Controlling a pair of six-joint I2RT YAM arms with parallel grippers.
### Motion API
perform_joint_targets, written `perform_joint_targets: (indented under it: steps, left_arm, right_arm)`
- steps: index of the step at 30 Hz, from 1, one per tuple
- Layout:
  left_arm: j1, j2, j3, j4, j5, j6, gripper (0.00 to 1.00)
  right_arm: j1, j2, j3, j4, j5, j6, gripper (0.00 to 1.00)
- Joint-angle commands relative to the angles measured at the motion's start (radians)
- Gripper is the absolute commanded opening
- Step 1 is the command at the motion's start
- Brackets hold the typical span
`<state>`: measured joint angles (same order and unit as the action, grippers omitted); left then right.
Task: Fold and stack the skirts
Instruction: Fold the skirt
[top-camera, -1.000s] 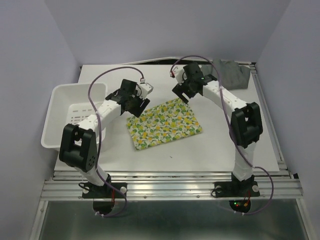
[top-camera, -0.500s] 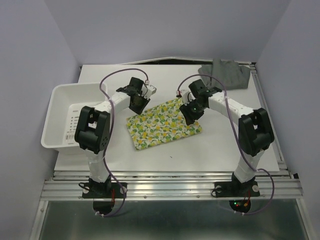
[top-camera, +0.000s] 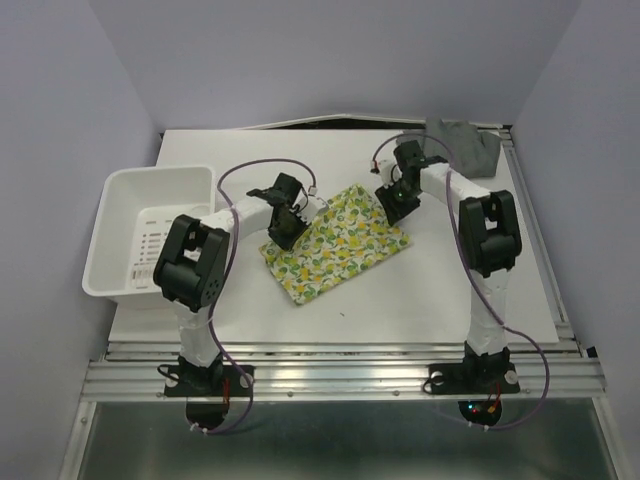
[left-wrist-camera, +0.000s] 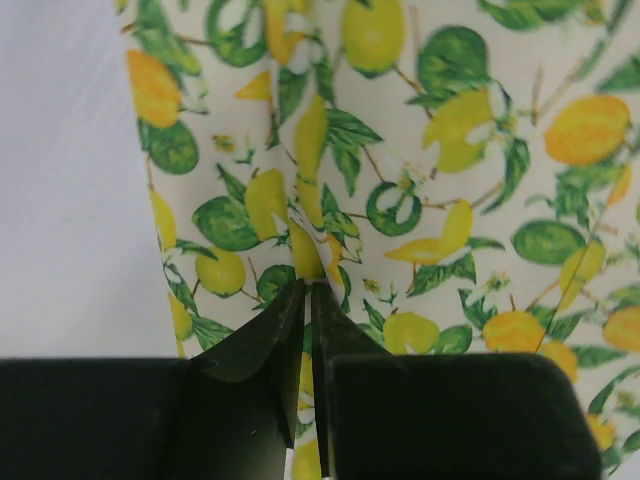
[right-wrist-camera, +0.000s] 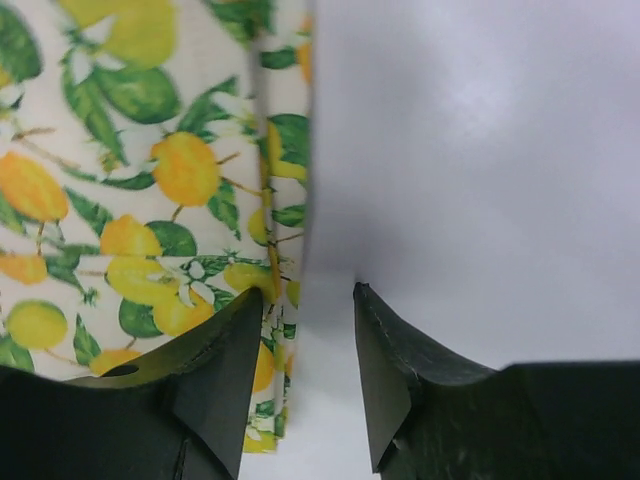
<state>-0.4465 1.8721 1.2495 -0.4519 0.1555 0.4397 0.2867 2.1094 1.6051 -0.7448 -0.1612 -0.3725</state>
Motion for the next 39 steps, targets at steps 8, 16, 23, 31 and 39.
perform_joint_targets:
  steps: [8, 16, 23, 31, 39]
  left_arm:
    - [-0.248, -0.178, 0.034, 0.021, 0.468, -0.177, 0.29]
    - [-0.18, -0.381, 0.021, 0.179, 0.317, -0.24, 0.45]
    - [-0.147, -0.246, -0.013, 0.208, 0.249, -0.31, 0.4]
    - [-0.146, -0.168, -0.105, 0.406, 0.366, -0.536, 0.31]
    - [-0.152, -0.038, -0.186, 0.59, 0.469, -0.78, 0.19]
  right_arm:
    - [-0.05, 0.383, 0.777, -0.062, 0.048, -0.005, 0.53]
    - [-0.05, -0.079, 0.377, -0.007, -0.017, 0.053, 0.66]
    - [-0.05, -0.212, 0.046, -0.019, -0.06, 0.152, 0.66]
    - [-0.05, -0.286, -0.132, -0.01, -0.198, 0.21, 0.63]
    - [-0.05, -0.161, -0.153, 0.082, -0.101, 0.176, 0.53]
